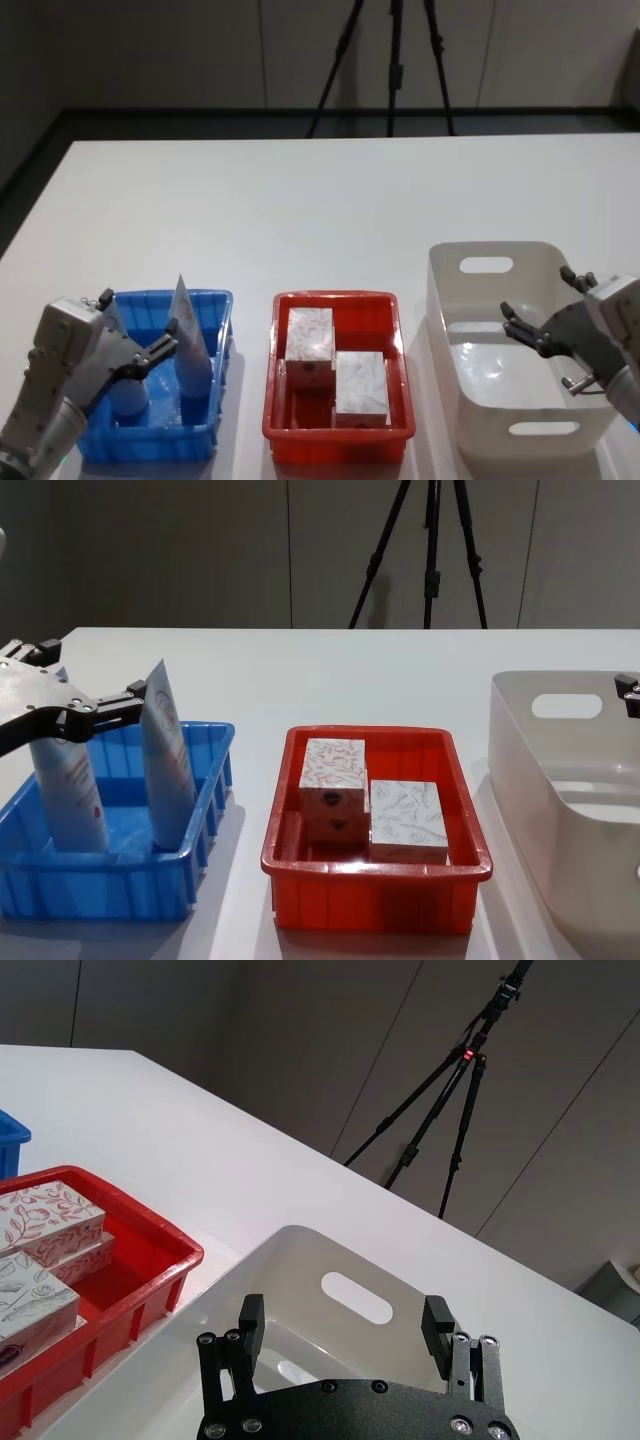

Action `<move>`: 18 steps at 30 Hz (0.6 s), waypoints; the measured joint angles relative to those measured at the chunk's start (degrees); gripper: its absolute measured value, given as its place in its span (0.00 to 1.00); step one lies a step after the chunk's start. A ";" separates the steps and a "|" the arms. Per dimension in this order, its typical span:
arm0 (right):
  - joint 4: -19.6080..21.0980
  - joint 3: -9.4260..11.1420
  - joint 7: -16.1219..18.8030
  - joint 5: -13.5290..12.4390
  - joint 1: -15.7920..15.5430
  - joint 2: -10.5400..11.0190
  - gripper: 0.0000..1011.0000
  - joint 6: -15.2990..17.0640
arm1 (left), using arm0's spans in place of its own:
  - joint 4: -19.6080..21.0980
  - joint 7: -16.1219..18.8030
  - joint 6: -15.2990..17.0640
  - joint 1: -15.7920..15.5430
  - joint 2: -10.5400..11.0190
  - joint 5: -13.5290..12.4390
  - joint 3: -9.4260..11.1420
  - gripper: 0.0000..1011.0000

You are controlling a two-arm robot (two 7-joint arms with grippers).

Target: Bimanual collaborative sorting of washing and personal care products

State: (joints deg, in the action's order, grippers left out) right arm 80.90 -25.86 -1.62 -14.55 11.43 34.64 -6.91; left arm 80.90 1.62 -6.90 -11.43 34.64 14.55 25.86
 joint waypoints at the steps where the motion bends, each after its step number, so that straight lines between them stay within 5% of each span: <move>1: 0.00 0.00 0.00 0.00 0.00 0.00 0.99 0.00 | 0.00 0.00 0.00 0.00 0.00 0.00 0.00 0.99; 18: 0.00 0.00 0.00 0.00 0.00 0.00 0.99 0.00 | 0.00 0.00 0.00 0.00 0.00 0.00 0.00 0.99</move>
State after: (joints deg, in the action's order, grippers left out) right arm 80.90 -25.86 -1.62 -14.55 11.43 34.65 -6.91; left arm 80.90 1.62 -6.90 -11.43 34.64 14.55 25.86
